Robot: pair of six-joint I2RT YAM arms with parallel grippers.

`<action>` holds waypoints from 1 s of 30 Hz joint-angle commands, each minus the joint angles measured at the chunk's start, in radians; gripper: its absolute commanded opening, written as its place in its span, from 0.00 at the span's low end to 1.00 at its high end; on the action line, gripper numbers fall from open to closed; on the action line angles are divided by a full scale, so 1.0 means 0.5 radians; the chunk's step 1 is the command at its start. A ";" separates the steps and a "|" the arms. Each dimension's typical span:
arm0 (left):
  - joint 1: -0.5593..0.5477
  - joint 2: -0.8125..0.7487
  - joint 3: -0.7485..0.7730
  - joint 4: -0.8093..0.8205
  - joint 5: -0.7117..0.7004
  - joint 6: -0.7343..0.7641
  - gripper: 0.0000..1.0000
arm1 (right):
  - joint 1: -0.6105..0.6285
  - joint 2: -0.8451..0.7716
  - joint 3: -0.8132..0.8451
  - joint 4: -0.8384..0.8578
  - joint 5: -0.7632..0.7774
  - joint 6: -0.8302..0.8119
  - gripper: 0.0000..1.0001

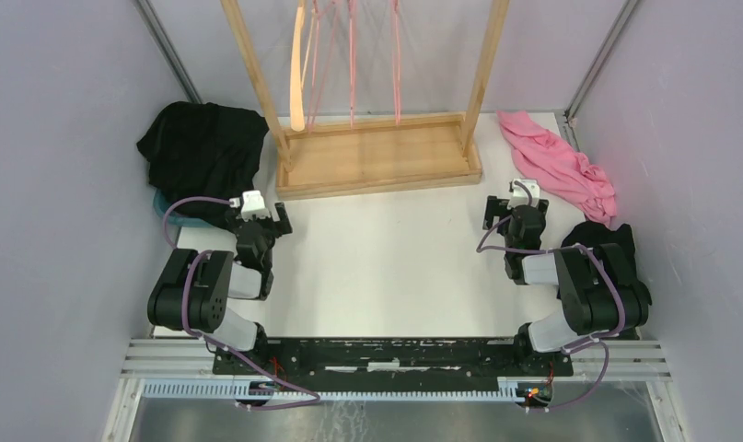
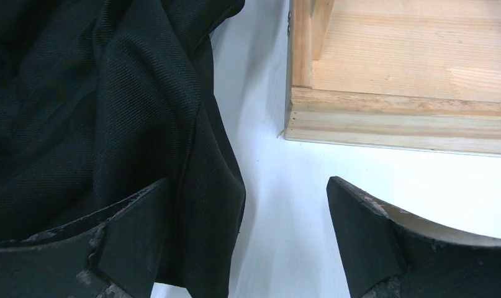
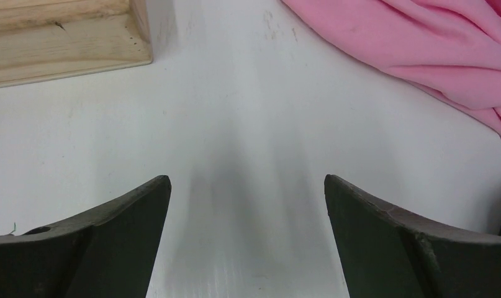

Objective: Place the skirt on the hanger
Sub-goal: Pick up the skirt from the bin.

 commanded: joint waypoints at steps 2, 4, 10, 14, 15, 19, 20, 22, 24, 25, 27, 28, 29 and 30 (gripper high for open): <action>0.007 0.002 0.047 0.081 0.014 0.033 0.99 | -0.001 -0.005 0.070 0.042 -0.061 -0.032 1.00; 0.006 0.000 0.046 0.083 0.014 0.032 0.99 | -0.001 -0.005 0.070 0.042 -0.061 -0.032 1.00; 0.007 0.001 0.046 0.081 0.014 0.031 0.99 | 0.001 -0.007 0.066 0.045 -0.057 -0.033 1.00; 0.006 0.001 0.048 0.082 0.014 0.032 0.99 | -0.001 -0.009 0.067 0.045 -0.057 -0.033 1.00; 0.006 0.003 0.046 0.083 0.015 0.031 0.99 | 0.000 -0.008 0.067 0.045 -0.057 -0.032 1.00; 0.004 -0.079 0.052 0.021 -0.114 -0.013 0.99 | -0.001 -0.031 0.057 0.064 0.038 0.009 1.00; 0.004 -0.141 0.074 -0.071 -0.172 -0.032 0.99 | 0.001 -0.086 0.055 0.016 0.078 0.027 1.00; 0.003 -0.322 0.164 -0.418 -0.342 -0.136 0.99 | 0.004 -0.291 0.084 -0.262 0.062 0.031 1.00; 0.004 -0.498 0.364 -1.038 -0.560 -0.402 0.99 | 0.005 -0.527 0.210 -0.732 0.118 0.167 1.00; 0.005 -0.555 0.460 -1.288 -0.600 -0.515 0.99 | 0.005 -0.639 0.295 -0.954 0.143 0.257 1.00; -0.001 -0.660 0.575 -1.548 -0.495 -0.572 0.99 | 0.005 -0.757 0.462 -1.314 0.038 0.304 1.00; -0.002 -0.720 0.603 -1.618 -0.461 -0.602 0.99 | 0.007 -0.845 0.539 -1.479 0.014 0.362 1.00; -0.005 -0.796 0.631 -1.714 -0.452 -0.665 0.99 | 0.005 -0.906 0.611 -1.626 0.000 0.433 1.00; -0.005 -0.863 0.671 -1.812 -0.456 -0.707 0.99 | 0.007 -0.965 0.688 -1.770 -0.037 0.477 1.00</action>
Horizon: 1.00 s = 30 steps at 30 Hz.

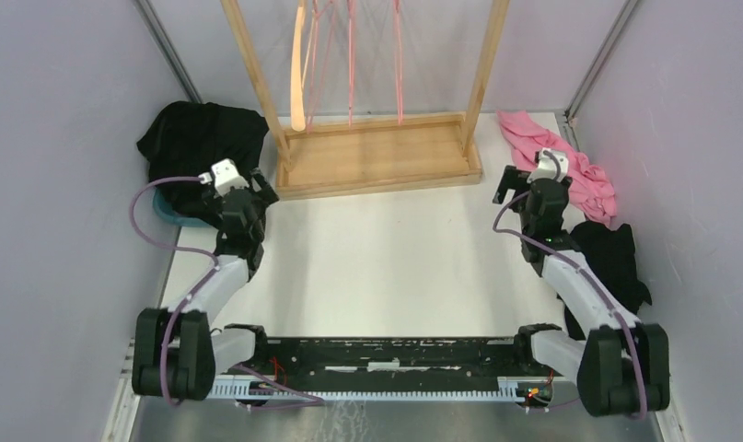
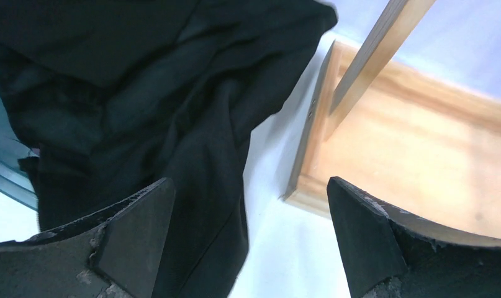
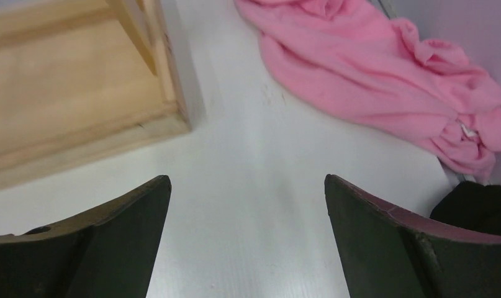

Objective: Place the skirt on the hanger
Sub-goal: Pick up the skirt from the bin.

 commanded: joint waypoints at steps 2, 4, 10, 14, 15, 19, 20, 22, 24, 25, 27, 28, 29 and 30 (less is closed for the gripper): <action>-0.002 -0.407 0.254 -0.817 -0.092 -0.433 0.99 | 0.006 -0.333 0.467 -0.934 -0.192 0.341 1.00; 0.000 -0.553 0.357 -0.883 -0.005 -0.535 0.99 | 0.006 -0.410 0.561 -1.092 -0.466 0.369 1.00; 0.009 -0.581 0.586 -0.980 0.149 -0.913 0.99 | 0.006 -0.479 0.488 -1.014 -0.919 0.704 1.00; 0.051 -0.189 1.094 -1.388 0.016 -0.872 1.00 | 0.003 -0.291 0.710 -1.183 -1.226 0.630 1.00; 0.060 -0.067 1.251 -1.568 -0.112 -0.883 1.00 | 0.005 -0.241 0.783 -1.277 -1.267 0.608 1.00; 0.237 0.183 1.525 -1.860 -0.179 -0.950 0.99 | 0.010 -0.189 0.935 -1.491 -1.296 0.577 1.00; 0.290 0.217 1.526 -1.863 -0.154 -0.959 0.99 | 0.012 -0.194 0.950 -1.537 -1.285 0.570 1.00; 0.395 0.296 1.534 -1.925 -0.131 -0.982 0.99 | 0.019 -0.217 0.969 -1.601 -1.280 0.554 1.00; 0.469 0.375 1.537 -1.985 -0.211 -1.023 0.99 | 0.026 -0.251 0.961 -1.639 -1.255 0.555 1.00; 0.494 0.404 1.536 -2.009 -0.245 -1.048 0.99 | 0.031 -0.262 0.950 -1.643 -1.257 0.559 1.00; 0.517 0.431 1.518 -2.041 -0.359 -1.113 0.99 | 0.045 -0.267 0.919 -1.638 -1.269 0.579 0.97; 0.521 0.426 1.499 -2.016 -0.373 -1.133 1.00 | 0.051 -0.265 0.896 -1.627 -1.281 0.589 0.96; 0.521 0.418 1.474 -1.974 -0.391 -1.146 1.00 | 0.059 -0.262 0.874 -1.609 -1.299 0.600 0.95; 0.521 0.416 1.458 -1.937 -0.438 -1.149 0.99 | 0.067 -0.259 0.844 -1.582 -1.315 0.610 0.94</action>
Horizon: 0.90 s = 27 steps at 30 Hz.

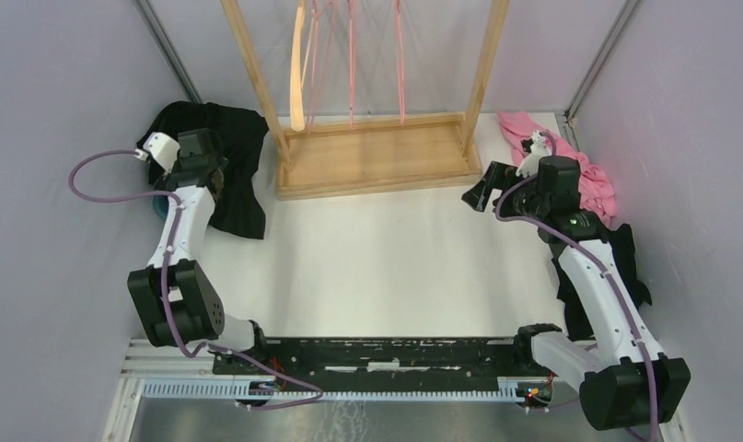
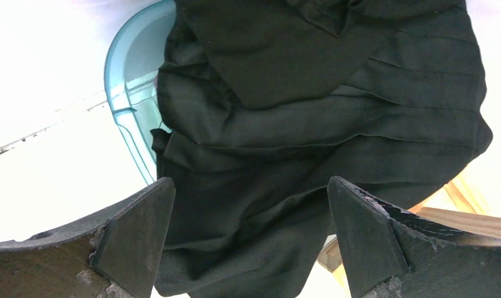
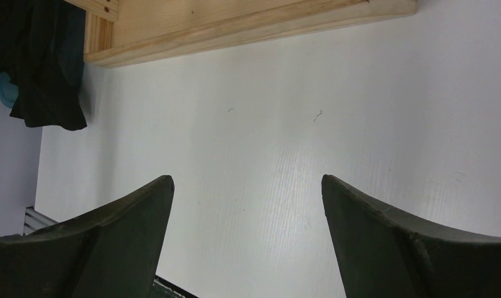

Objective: Place the skirt on the hanger
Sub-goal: Pick up the skirt from the bin.

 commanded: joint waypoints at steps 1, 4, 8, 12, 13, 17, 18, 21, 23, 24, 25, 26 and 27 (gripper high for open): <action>0.000 -0.029 0.009 0.051 -0.264 -0.152 0.99 | 0.040 -0.022 -0.062 0.059 -0.084 0.043 0.94; -0.003 0.113 0.162 0.022 -0.402 -0.109 0.96 | 0.078 -0.010 -0.134 0.151 -0.106 0.086 0.94; -0.018 0.253 0.252 0.077 -0.608 -0.039 0.94 | 0.121 0.027 -0.181 0.241 -0.126 0.121 0.94; -0.019 0.428 0.329 0.223 -0.751 0.144 0.94 | 0.145 0.055 -0.183 0.229 -0.128 0.097 0.94; -0.018 0.485 0.367 0.216 -0.773 0.166 0.94 | 0.148 0.055 -0.186 0.224 -0.121 0.087 0.94; -0.043 0.725 0.555 0.213 -0.807 0.281 0.91 | 0.156 0.086 -0.225 0.268 -0.114 0.074 0.95; -0.053 0.772 0.585 0.246 -0.836 0.378 0.89 | 0.159 0.104 -0.228 0.269 -0.120 0.066 0.95; -0.041 0.850 0.604 0.340 -0.911 0.490 0.69 | 0.162 0.154 -0.220 0.258 -0.121 0.026 0.95; -0.040 0.867 0.590 0.386 -0.909 0.503 0.49 | 0.164 0.181 -0.209 0.254 -0.124 0.016 0.95; -0.041 0.885 0.602 0.385 -0.901 0.504 0.37 | 0.165 0.194 -0.194 0.252 -0.147 0.014 0.95; -0.044 0.894 0.611 0.377 -0.897 0.504 0.18 | 0.166 0.204 -0.184 0.249 -0.168 0.015 0.95; -0.049 0.896 0.615 0.369 -0.898 0.500 0.05 | 0.168 0.207 -0.175 0.241 -0.173 0.022 0.95; -0.058 0.891 0.613 0.357 -0.910 0.493 0.04 | 0.173 0.204 -0.168 0.237 -0.180 0.025 0.95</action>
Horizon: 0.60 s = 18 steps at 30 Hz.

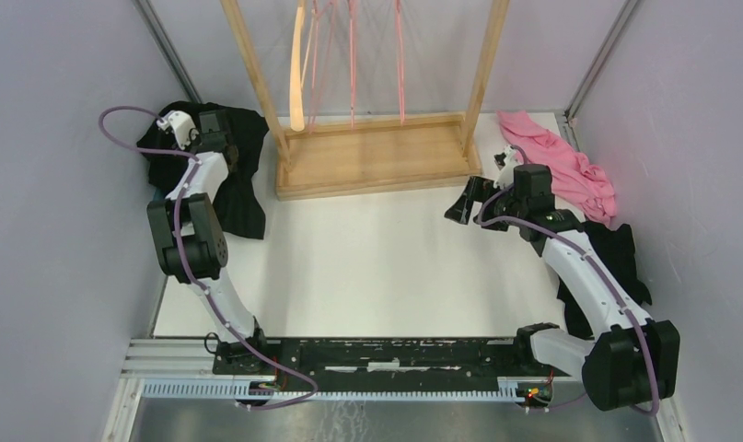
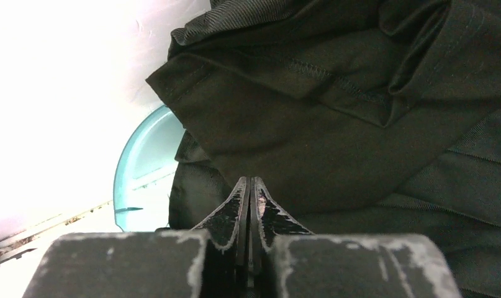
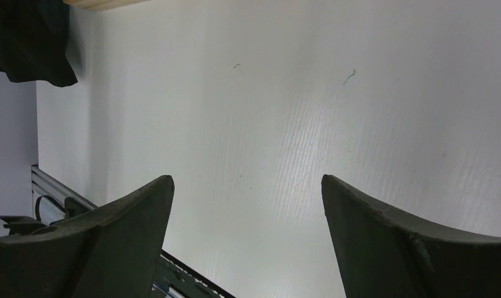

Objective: Place the skirt on the hanger
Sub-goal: Pick up the skirt from the bin.

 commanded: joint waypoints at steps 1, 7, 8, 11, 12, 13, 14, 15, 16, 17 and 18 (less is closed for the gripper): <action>-0.027 -0.018 0.085 0.086 -0.151 0.070 0.03 | 0.019 -0.005 0.057 0.063 -0.079 -0.023 0.95; -0.164 -0.303 -0.035 0.090 -0.250 0.057 0.03 | 0.063 -0.036 0.109 0.008 -0.068 0.014 0.93; -0.178 -0.354 -0.051 0.094 -0.263 0.059 0.03 | 0.077 -0.039 0.121 -0.001 -0.071 0.013 0.92; -0.173 -0.462 -0.089 0.173 -0.293 0.133 0.05 | 0.134 -0.045 0.176 -0.067 -0.043 0.014 0.91; -0.159 -0.467 -0.087 0.200 -0.295 0.169 0.11 | 0.153 -0.044 0.204 -0.095 -0.043 0.009 0.91; -0.135 -0.451 -0.061 0.179 -0.288 0.172 0.21 | 0.175 -0.046 0.247 -0.123 -0.033 0.006 0.91; -0.106 -0.415 -0.025 0.117 -0.260 0.135 0.32 | 0.194 -0.047 0.277 -0.156 -0.023 0.000 0.91; -0.074 -0.372 0.026 0.039 -0.222 0.080 0.42 | 0.213 -0.048 0.311 -0.187 -0.017 -0.011 0.92; -0.055 -0.321 0.078 -0.059 -0.188 0.001 0.49 | 0.229 -0.047 0.342 -0.211 -0.011 -0.017 0.93; -0.040 -0.264 0.117 -0.134 -0.166 -0.063 0.59 | 0.246 -0.044 0.374 -0.241 0.000 -0.024 0.93; -0.029 -0.216 0.148 -0.179 -0.148 -0.104 0.66 | 0.260 -0.041 0.413 -0.272 0.008 -0.037 0.93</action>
